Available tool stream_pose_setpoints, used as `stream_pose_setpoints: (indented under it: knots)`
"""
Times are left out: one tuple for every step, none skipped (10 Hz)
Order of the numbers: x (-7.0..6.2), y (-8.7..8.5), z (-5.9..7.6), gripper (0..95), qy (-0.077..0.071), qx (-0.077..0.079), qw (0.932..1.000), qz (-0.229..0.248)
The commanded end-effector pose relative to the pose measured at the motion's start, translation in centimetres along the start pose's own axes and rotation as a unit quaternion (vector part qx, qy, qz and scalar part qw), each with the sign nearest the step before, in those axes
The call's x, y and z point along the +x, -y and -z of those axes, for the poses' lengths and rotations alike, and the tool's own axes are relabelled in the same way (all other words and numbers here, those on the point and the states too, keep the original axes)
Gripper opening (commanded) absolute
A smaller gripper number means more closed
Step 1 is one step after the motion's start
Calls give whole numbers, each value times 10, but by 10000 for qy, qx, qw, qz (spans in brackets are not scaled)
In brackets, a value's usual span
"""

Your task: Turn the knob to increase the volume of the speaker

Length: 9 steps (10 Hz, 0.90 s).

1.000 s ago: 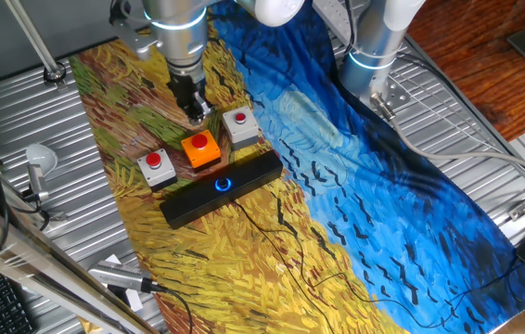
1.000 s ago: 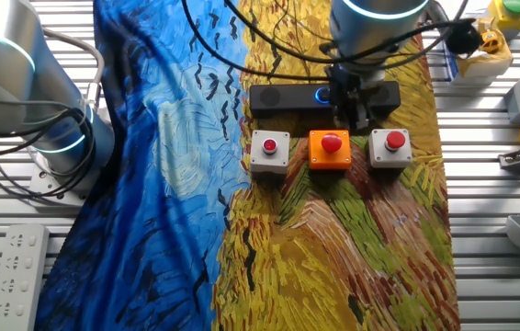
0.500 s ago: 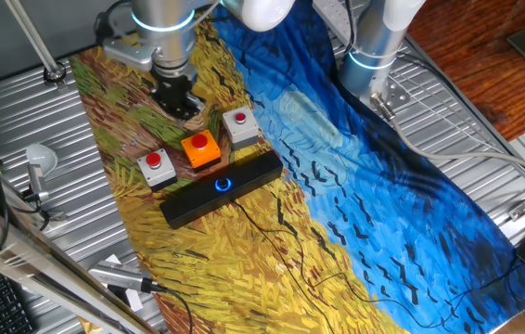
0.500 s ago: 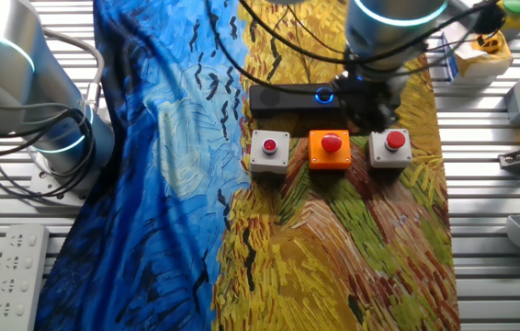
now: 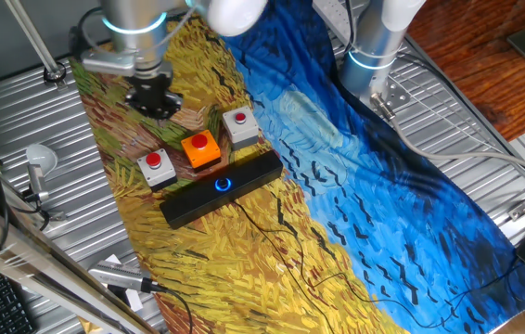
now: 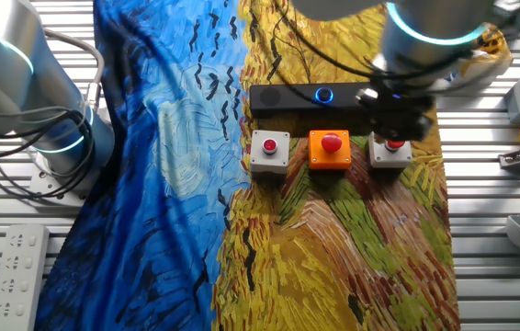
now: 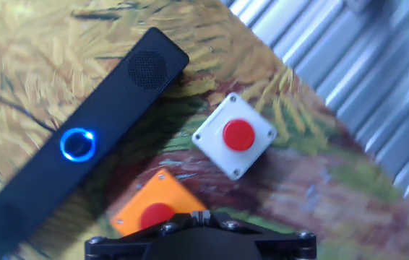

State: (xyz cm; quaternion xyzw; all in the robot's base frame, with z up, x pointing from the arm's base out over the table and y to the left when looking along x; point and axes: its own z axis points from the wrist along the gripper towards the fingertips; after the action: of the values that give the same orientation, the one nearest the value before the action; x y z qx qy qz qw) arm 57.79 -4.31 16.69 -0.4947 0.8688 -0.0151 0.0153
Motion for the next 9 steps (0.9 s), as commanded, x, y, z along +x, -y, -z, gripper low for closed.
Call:
stream_pose_setpoints:
  knots:
    - [1, 6, 0, 0, -180, -20, 9995, 273]
    - [1, 6, 0, 0, -163, -36, 9993, 349]
    - [1, 6, 0, 0, -143, -44, 9988, 476]
    - [1, 6, 0, 0, -156, -37, 9981, 589]
    - [1, 6, 0, 0, -190, -23, 9977, 658]
    - [1, 6, 0, 0, -243, -3, 9965, 803]
    - [1, 6, 0, 0, -231, -28, 9949, 980]
    - [1, 6, 0, 0, -229, -63, 9911, 1313]
    - [1, 6, 0, 0, -229, -63, 9911, 1313]
